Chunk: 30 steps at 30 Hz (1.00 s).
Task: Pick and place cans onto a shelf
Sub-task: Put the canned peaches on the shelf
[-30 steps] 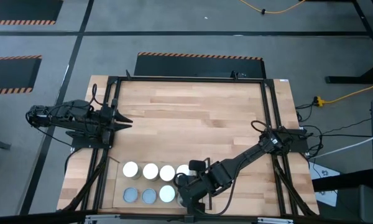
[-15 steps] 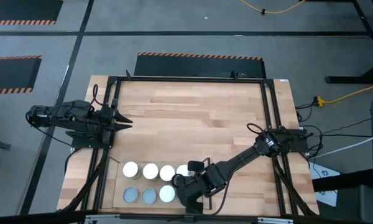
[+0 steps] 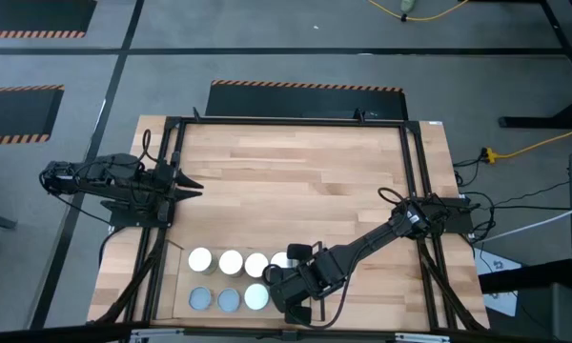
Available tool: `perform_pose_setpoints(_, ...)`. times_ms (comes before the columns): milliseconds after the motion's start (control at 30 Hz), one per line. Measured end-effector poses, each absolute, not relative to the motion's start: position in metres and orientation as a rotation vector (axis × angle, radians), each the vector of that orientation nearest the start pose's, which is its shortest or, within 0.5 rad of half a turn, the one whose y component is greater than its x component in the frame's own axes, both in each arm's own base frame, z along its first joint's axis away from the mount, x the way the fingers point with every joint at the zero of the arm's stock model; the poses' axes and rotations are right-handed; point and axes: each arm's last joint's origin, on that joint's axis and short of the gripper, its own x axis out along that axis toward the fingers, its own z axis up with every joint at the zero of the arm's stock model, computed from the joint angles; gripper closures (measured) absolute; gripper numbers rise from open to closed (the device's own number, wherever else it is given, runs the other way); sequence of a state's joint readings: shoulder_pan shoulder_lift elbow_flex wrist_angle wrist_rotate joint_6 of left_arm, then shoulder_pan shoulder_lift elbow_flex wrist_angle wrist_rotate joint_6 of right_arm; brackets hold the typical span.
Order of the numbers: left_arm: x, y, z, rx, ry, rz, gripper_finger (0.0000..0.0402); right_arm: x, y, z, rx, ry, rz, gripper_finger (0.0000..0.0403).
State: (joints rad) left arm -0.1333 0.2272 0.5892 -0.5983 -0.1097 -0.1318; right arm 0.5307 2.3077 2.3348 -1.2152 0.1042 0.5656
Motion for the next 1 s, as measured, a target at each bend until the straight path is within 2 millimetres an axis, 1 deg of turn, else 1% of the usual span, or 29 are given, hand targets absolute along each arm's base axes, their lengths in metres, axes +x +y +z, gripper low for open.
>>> perform_pose_setpoints(333,0.0643,-0.0054,0.2832,-0.103,0.236,-0.008,0.0323,0.413,0.2381,0.2761,0.125,1.188,0.041,0.0359)
perform_pose_setpoints(1000,0.0644,-0.0054,0.2831,-0.102,0.236,-0.008,0.0323,0.4143,0.2359,0.2761,0.106,1.187,0.051,0.0357)
